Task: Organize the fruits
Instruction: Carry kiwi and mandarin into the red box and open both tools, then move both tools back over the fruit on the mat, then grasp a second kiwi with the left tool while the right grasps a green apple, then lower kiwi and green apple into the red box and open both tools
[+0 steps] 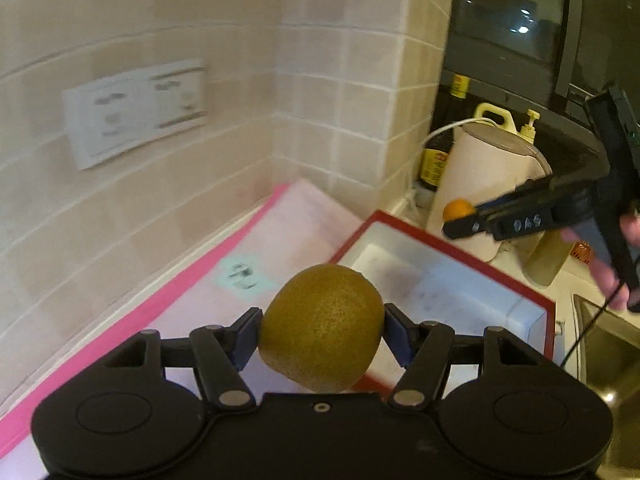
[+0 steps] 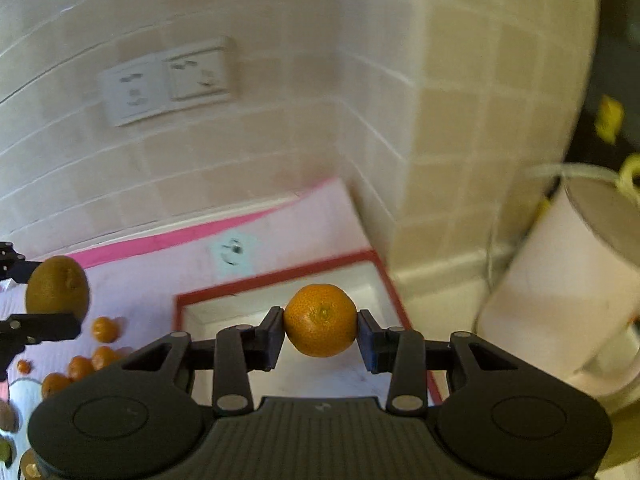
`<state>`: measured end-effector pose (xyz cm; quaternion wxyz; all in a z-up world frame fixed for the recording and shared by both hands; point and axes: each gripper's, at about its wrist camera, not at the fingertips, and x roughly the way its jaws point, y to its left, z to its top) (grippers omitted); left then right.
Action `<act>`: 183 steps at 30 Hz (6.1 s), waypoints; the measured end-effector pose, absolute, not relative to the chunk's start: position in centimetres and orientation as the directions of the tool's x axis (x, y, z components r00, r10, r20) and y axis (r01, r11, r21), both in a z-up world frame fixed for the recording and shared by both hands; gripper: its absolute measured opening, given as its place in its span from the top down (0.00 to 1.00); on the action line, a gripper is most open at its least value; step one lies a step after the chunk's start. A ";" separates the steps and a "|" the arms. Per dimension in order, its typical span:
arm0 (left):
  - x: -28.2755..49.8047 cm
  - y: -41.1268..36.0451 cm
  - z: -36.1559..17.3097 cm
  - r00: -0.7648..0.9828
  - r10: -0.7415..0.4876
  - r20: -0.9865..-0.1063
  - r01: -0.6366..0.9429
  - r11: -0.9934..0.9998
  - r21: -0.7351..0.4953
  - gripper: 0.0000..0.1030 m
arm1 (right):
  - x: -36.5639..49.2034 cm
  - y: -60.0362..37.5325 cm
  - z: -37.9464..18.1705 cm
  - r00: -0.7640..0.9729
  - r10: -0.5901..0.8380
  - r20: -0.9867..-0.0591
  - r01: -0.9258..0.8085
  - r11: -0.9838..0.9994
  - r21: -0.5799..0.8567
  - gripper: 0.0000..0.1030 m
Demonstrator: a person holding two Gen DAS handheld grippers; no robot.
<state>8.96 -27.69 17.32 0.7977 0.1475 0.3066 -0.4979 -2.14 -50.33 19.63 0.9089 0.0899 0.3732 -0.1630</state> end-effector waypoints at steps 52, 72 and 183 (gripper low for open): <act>6.1 -20.9 18.2 0.491 -0.588 -0.643 0.758 0.652 -0.017 0.22 | 1.6 -52.1 16.4 0.651 -0.079 -0.755 0.296 0.942 0.157 0.35; 0.8 3.4 19.6 0.694 -0.359 -0.625 0.414 0.908 -0.061 0.21 | 0.1 -33.4 22.1 0.719 0.036 -0.694 0.031 0.996 0.085 0.14; 1.5 -39.7 7.4 0.210 -0.615 -0.760 0.884 0.451 -0.121 0.40 | -2.6 -55.1 6.0 0.644 -0.013 -0.765 0.503 0.760 0.411 0.53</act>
